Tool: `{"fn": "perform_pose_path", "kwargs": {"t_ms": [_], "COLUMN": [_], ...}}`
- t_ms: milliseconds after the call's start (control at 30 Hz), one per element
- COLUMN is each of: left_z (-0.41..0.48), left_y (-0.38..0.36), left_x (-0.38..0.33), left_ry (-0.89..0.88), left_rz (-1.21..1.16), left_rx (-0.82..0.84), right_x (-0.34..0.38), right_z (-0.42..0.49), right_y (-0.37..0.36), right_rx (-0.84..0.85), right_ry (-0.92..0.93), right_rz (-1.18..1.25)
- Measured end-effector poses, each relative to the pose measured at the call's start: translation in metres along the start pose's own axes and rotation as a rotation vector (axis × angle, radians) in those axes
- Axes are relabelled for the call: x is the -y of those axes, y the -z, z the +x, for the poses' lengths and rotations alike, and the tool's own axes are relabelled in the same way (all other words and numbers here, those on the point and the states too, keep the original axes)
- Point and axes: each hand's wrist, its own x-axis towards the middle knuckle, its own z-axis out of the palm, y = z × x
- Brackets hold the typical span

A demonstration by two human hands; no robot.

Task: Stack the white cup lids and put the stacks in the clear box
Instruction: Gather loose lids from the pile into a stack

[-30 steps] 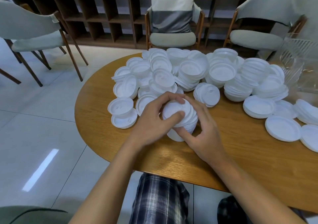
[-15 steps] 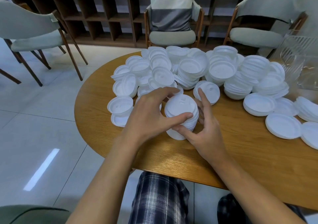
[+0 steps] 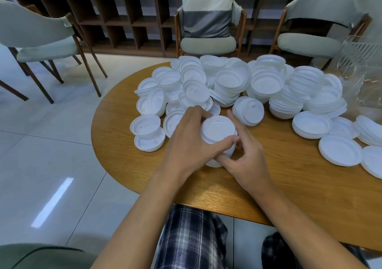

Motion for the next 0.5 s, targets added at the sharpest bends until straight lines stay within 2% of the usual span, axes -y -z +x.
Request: {"fn": "perform_pose_path", "kwargs": {"t_ms": [133, 333, 500], "left_z": [-0.0027, 0.0018, 0.0014], "left_y": [-0.002, -0.0043, -0.0027], "left_x": [0.0006, 0.0035, 0.0037], "left_ry": [0.1, 0.092, 0.123], "left_rz": [-0.173, -0.151, -0.172], "left_rx": [0.076, 0.156, 0.115], "right_x": [-0.0018, 0.002, 0.0003], "right_z": [-0.0005, -0.0012, -0.0027], "right_y": [0.001, 0.0013, 0.0009], "right_rx": [0.037, 0.084, 0.084], "right_ry": [-0.011, -0.041, -0.051], "right_rz": [-0.003, 0.014, 0.008]}}
